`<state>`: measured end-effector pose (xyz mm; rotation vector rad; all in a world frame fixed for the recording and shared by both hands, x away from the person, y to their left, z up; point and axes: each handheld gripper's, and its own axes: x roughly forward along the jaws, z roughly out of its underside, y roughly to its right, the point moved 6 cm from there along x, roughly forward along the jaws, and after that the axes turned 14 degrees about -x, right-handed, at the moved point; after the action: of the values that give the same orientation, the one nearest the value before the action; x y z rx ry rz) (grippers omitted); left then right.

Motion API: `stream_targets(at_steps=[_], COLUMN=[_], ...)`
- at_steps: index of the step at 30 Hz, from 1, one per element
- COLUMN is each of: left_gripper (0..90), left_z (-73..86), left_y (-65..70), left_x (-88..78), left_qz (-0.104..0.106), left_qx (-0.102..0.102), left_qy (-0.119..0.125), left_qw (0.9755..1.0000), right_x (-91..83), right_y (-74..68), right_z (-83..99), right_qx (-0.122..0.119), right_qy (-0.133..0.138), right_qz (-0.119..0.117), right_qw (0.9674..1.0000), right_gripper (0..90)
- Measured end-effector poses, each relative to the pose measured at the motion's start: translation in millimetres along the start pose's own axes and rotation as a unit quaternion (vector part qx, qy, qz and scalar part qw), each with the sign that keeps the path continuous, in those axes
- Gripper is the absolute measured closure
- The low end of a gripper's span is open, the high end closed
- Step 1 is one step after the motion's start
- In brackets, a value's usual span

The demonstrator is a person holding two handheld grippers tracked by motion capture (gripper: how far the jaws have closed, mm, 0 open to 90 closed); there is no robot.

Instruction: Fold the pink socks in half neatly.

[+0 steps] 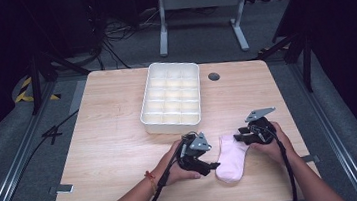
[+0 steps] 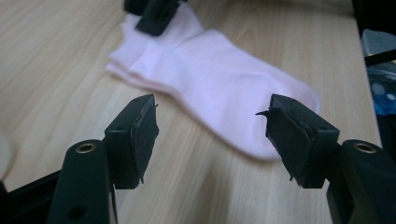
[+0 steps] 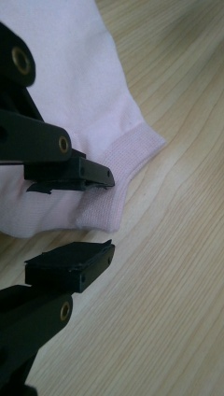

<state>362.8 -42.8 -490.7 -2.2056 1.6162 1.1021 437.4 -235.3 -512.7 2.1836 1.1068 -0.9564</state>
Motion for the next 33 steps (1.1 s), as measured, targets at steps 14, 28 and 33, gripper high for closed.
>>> stream_targets(at_steps=[14, 28, 33], left_gripper=[36.2, 36.0, 36.1], left_z=[2.2, 23.8, 35.0], left_y=[25.2, 20.4, 14.6], left_x=[29.3, 30.3, 13.2], left_qz=[0.021, -0.003, -0.016], left_qx=[0.036, 0.058, 0.052], left_qy=[-0.015, -0.041, -0.052], left_qw=[0.9990, 0.9975, 0.9972], right_x=[16.6, 25.3, 31.6], right_y=[-13.8, -21.0, -29.3], right_z=[-26.4, -37.5, -45.8], right_qx=[-0.035, -0.043, -0.049], right_qy=[-0.016, -0.010, -0.001], right_qz=[-0.003, -0.010, -0.024], right_qw=[0.9993, 0.9990, 0.9985], right_gripper=[60.9, 61.3, 62.0])
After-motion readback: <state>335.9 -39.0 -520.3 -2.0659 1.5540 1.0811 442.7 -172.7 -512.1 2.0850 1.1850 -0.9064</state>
